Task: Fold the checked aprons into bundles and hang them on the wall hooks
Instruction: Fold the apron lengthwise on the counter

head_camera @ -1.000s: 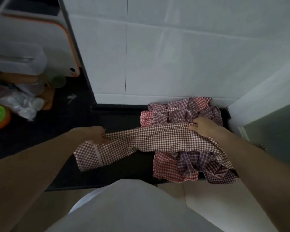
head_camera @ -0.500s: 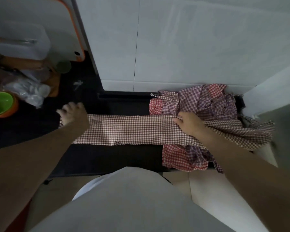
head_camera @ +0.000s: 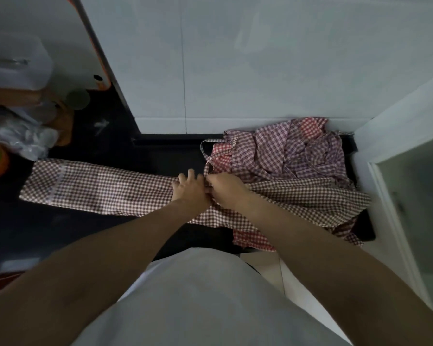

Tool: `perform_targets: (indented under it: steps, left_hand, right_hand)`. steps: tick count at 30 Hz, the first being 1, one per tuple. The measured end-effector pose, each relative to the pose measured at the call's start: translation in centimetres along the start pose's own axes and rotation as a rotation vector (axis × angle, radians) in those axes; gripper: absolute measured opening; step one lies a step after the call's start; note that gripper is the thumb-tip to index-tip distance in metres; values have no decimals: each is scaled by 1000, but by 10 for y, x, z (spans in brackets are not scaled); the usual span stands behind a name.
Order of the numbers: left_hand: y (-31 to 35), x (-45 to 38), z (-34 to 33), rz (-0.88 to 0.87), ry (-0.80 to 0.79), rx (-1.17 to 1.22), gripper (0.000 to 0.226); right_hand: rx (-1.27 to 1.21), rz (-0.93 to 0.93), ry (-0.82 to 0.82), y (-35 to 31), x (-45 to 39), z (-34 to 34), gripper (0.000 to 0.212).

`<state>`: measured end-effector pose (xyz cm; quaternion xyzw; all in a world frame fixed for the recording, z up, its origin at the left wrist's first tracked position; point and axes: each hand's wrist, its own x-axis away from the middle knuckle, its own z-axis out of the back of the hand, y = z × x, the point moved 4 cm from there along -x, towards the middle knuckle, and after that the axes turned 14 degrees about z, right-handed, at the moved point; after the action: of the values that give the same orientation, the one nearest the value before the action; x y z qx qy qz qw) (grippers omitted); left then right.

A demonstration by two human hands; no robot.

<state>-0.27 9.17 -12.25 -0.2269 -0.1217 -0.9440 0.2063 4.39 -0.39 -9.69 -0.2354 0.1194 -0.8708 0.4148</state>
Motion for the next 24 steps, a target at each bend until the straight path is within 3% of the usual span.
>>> perform_targets:
  steps: [3,7,10,12,16,20,24]
  left_hand:
    - [2,-4,9,-264,84,193,38]
    - [-11,-10,13,-145,-126,477,47]
    - [-10,-13,12,-44,-69,398,38]
    - [-12,-15,10,-8,14,276,26]
    - [-22,-15,4,6,125,250,25]
    - [-29,-20,3,69,170,206,31]
    - [-35,-28,10,118,188,181,33]
  right_hand:
    - [-19,67,48,5,6,0,19]
    - [-115,100,73,14,13,0,17]
    - [-156,104,71,22,24,2,22]
    - [-124,107,-37,33,38,3,31]
    - [-91,104,-211,77,81,12,38]
    - [-146,-64,-253,141,129,18,21]
    - [-219,-268,-279,199,174,34,34]
